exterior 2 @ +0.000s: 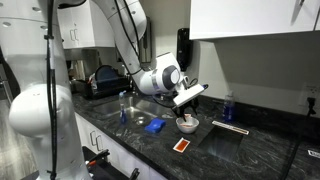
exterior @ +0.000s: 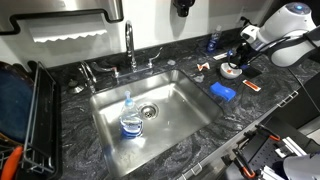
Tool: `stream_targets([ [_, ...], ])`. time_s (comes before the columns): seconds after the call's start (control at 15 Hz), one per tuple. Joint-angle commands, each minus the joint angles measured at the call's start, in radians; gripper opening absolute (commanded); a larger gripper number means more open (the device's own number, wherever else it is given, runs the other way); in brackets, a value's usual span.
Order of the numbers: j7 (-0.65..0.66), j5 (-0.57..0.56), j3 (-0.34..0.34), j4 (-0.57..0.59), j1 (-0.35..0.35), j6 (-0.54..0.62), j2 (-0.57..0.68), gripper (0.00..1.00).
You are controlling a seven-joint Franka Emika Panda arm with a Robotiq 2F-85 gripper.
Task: Put the orange card in the bowl
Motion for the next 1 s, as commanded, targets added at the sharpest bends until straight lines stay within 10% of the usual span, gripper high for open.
stream_targets([
  [0.0,-0.116,0.108,0.029,-0.080,0.039,0.039,-0.040,0.97],
  [0.33,-0.439,0.577,0.154,-0.195,0.176,-0.041,-0.098,1.00],
  [0.6,-0.734,0.903,0.017,-0.177,0.421,-0.343,-0.257,1.00],
  [0.93,-0.948,0.819,-0.124,-0.136,0.379,-0.750,-0.437,1.00],
])
